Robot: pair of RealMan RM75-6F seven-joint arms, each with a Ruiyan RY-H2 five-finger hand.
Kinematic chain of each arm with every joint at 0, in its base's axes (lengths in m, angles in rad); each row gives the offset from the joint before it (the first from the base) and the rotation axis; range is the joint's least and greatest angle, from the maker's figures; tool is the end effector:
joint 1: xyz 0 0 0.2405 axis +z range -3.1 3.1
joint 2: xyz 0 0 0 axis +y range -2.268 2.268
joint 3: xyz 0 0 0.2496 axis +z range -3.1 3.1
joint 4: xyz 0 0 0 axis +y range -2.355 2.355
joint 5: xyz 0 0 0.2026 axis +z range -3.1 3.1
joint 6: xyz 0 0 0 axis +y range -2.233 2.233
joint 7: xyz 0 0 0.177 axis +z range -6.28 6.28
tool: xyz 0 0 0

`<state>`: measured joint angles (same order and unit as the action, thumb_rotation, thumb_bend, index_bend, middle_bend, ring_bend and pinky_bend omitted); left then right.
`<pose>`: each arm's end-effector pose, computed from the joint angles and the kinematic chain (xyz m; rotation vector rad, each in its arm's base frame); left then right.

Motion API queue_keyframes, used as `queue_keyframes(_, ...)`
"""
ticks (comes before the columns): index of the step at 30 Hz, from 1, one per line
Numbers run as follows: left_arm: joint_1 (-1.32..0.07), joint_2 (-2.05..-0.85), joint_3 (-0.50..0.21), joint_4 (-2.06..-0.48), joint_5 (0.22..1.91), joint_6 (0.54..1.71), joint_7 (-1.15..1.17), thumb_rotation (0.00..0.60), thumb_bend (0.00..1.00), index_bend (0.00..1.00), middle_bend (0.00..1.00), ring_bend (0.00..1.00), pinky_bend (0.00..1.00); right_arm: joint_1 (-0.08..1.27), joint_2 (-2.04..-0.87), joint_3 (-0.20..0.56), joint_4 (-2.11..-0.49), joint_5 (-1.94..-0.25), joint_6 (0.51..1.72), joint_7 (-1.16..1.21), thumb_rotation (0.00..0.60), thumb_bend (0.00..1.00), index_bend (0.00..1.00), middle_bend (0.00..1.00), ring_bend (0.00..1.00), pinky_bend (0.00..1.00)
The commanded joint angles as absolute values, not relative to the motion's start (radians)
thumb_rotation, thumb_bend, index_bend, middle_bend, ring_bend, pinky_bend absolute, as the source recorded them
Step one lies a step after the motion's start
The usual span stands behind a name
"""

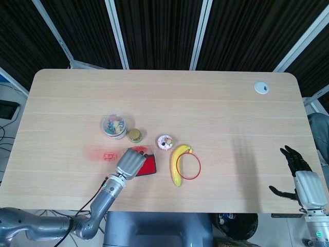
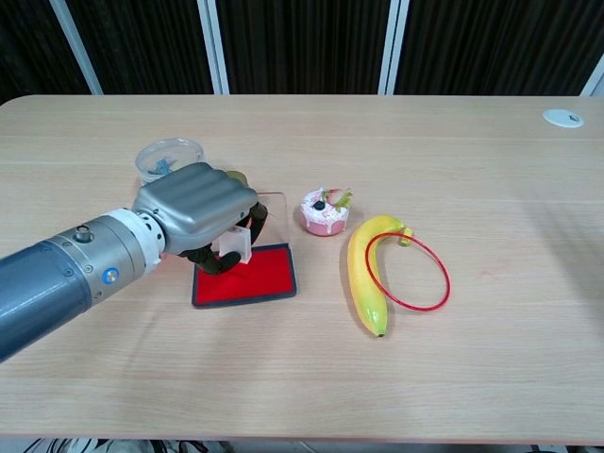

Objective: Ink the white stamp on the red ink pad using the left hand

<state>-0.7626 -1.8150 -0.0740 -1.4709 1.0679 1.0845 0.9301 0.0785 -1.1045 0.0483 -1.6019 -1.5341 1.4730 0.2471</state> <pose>-0.0927 0.3060 -0.1025 -2.0707 -0.5188 -0.7030 -0.3020 -0.2108 0.1639 1.3328 -1.0763 1.0774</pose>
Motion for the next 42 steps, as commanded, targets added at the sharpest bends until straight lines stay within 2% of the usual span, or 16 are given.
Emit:
queue_keyframes(1,-0.761,-1.823,-0.063,-1.455,1.077,1.088,0.934,0.6,0.55,0.75,0.77,0.61,0.69,0.078,-1.104,0.048,-1.602,-1.534,1.473,0.247,0.6,0.12,0.0,0.0,0.0,0.18)
queue_keyframes(12,-0.741,-1.845,-0.033,-1.418,1.08,1.087,0.926,0.6,0.55,0.75,0.77,0.61,0.69,0.079,-1.105,0.049,-1.603,-1.534,1.472,0.247,0.6,0.12,0.0,0.0,0.0,0.18)
queue_keyframes(26,-0.739,-1.83,-0.056,-1.441,1.095,1.111,0.923,0.6,0.55,0.75,0.77,0.61,0.69,0.077,-1.105,0.048,-1.604,-1.536,1.477,0.247,0.6,0.12,0.0,0.0,0.0,0.18)
queue_keyframes(34,-0.734,-1.779,-0.08,-1.527,1.133,1.153,0.907,0.6,0.55,0.75,0.77,0.61,0.69,0.076,-1.105,0.048,-1.604,-1.539,1.479,0.245,0.6,0.12,0.0,0.0,0.0,0.18)
queue_keyframes(42,-0.687,-1.677,-0.032,-1.62,1.16,1.193,0.898,0.6,0.55,0.75,0.77,0.61,0.69,0.075,-1.105,0.048,-1.604,-1.539,1.481,0.244,0.6,0.12,0.0,0.0,0.0,0.18)
